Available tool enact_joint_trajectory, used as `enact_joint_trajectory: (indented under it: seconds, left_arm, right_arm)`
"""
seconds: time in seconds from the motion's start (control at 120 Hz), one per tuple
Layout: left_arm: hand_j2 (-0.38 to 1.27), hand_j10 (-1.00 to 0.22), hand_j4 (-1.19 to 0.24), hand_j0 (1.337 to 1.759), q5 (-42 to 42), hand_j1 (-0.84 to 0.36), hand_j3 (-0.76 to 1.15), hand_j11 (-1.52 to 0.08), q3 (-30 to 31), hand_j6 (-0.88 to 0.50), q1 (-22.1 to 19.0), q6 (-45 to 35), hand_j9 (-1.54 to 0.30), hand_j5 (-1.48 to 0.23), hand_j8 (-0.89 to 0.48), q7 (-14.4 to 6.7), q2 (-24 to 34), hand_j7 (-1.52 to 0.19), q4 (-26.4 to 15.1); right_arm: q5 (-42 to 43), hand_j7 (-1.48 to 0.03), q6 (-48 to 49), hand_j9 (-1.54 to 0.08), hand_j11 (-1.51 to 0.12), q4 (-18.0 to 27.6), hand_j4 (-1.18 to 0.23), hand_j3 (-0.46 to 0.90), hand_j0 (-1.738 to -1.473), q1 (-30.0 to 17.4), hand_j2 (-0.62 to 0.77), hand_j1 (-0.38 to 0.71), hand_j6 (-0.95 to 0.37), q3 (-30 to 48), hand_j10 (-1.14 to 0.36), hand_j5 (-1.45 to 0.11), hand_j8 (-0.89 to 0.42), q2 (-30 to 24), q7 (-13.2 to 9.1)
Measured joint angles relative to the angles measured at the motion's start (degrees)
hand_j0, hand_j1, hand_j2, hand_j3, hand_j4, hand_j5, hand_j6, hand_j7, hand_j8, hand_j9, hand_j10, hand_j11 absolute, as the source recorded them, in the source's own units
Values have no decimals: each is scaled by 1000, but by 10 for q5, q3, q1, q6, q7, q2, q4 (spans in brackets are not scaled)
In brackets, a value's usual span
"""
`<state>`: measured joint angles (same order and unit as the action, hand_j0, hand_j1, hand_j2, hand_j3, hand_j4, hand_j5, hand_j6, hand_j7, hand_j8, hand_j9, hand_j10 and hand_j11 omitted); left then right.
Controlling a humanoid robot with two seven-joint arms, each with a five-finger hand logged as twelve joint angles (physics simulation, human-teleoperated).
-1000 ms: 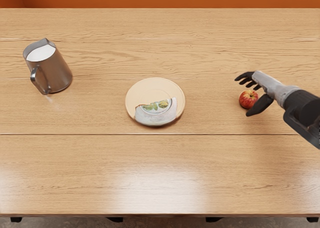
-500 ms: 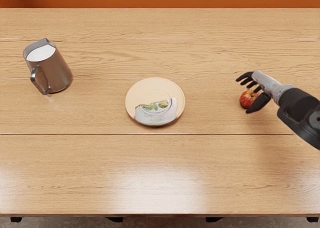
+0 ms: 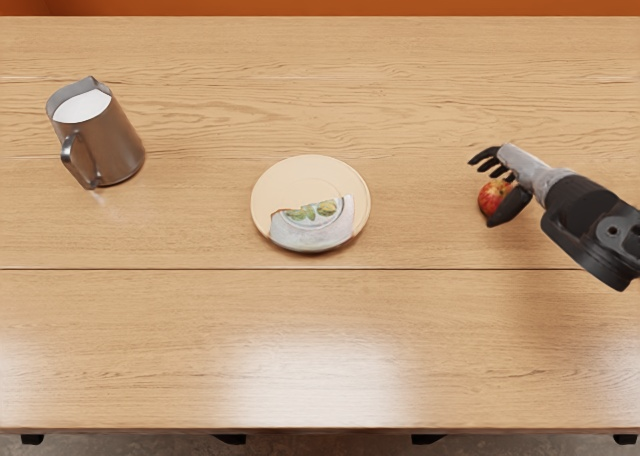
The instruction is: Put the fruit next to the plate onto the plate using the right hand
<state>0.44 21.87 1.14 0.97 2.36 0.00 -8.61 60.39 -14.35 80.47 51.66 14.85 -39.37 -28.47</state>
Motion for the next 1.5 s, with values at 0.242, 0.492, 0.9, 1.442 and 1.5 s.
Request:
enact_joint_trajectory:
  seconds: [0.242,0.492,0.9,1.442,1.5]
  left_arm:
    - [47,-234,-234,1658,0,69,0,-304,0,-234,0,0,-304,-304,-234,0,0,-304,0]
    - [47,-234,-234,1658,0,69,0,-304,0,-234,0,0,-304,-304,-234,0,0,-304,0]
    - [47,-234,-234,1658,0,69,-1,-304,0,-234,0,0,-304,-304,-234,0,0,-304,0]
    - [47,-234,-234,1658,0,69,0,-304,0,-234,0,0,-304,-304,-234,0,0,-304,0]
    - [47,-234,-234,1658,0,69,0,-304,0,-234,0,0,-304,-304,-234,0,0,-304,0]
  right_arm:
    - [1,-440,-3,-440,-440,-18,-342,0,-1658,-1,-64,55,-344,-6,-346,-440,-343,7,1]
    - [2,-527,-7,-528,-528,-32,-418,0,-1658,-4,-74,133,-414,-13,-413,-519,-378,14,1]
    - [5,-708,-7,-741,-749,-58,-545,-2,-1650,-9,-22,239,-518,-14,-469,-714,-365,30,18]
    - [-63,-1092,42,-1128,-1165,-22,-827,1,-1644,15,123,312,-358,34,-385,-1117,-190,-6,48]
    - [-82,-1102,71,-1143,-1183,-9,-832,1,-1646,17,162,330,-338,58,-381,-1133,-170,-11,49]
